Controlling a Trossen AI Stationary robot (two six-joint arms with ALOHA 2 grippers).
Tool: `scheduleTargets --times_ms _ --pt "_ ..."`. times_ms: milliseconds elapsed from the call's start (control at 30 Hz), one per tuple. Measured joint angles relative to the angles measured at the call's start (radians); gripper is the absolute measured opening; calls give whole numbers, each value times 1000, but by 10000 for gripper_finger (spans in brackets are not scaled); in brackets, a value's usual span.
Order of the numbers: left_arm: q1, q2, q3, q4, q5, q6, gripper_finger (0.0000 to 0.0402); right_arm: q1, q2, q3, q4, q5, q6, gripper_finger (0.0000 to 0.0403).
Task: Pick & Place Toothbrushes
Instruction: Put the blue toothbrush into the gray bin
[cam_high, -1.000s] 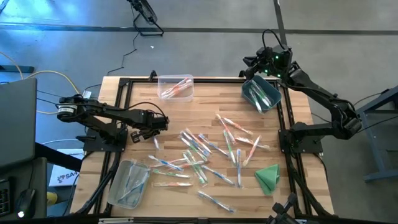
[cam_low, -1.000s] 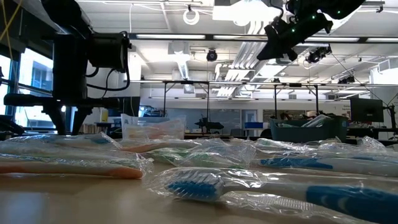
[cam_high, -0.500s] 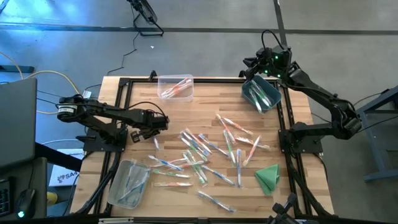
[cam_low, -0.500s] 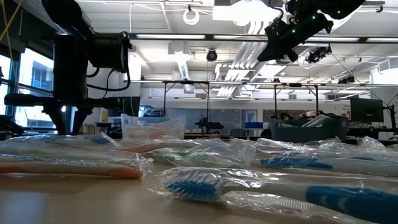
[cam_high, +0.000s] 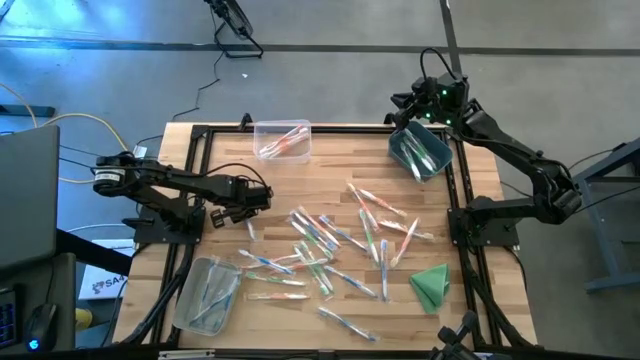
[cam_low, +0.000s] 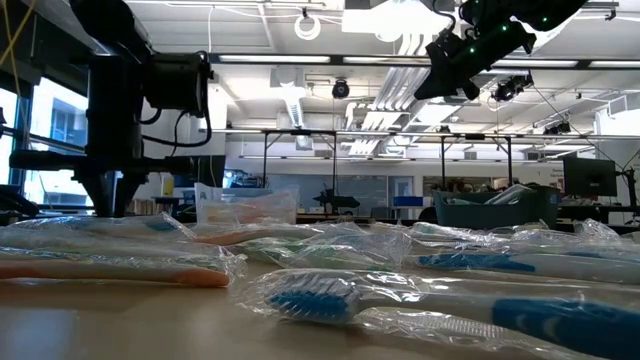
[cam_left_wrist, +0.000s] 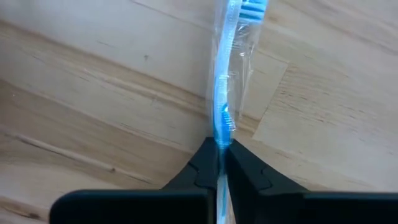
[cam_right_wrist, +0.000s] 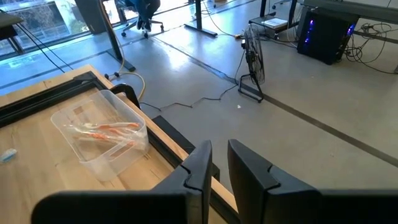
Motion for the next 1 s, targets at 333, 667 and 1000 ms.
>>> scheduleTargets --times_ms 333,667,1000 --pt "0 -20 0 16 1 8 9 0 0 0 0 0 0 45" --pt "0 -126 0 48 -94 84 9 0 0 0 0 0 0 45" --pt "0 -257 0 81 -164 269 9 0 0 0 1 0 1 45"
